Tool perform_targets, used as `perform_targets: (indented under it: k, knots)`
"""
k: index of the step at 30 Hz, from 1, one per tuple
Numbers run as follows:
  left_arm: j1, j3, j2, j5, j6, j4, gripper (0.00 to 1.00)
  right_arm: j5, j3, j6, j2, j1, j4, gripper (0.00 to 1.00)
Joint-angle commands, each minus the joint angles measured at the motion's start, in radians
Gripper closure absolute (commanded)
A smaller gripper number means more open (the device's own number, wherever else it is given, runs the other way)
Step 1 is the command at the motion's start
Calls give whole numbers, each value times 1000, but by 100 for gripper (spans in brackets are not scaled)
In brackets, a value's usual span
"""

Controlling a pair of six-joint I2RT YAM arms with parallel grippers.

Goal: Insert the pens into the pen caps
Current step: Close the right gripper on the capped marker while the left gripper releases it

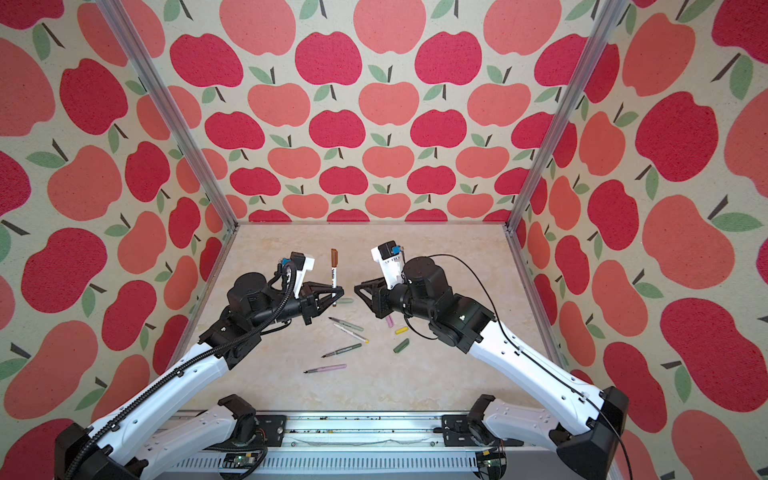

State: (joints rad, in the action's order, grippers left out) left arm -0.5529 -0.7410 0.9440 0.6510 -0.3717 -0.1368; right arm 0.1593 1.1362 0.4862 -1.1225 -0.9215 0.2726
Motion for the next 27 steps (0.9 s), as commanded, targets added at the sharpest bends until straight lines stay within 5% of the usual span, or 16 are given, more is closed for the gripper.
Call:
perform_targets:
  k: [1,16,27]
  knots:
    - [-16,15,-16,-8,6,19,100,60,30,-23,-10,7,-79,69]
    - [-38,35,8,10,-21,-28,100,134,59,7,-119,4,-197,62]
    - [-47,37,21,9,-41,-58,100,146,33,41,-160,4,-257,81]
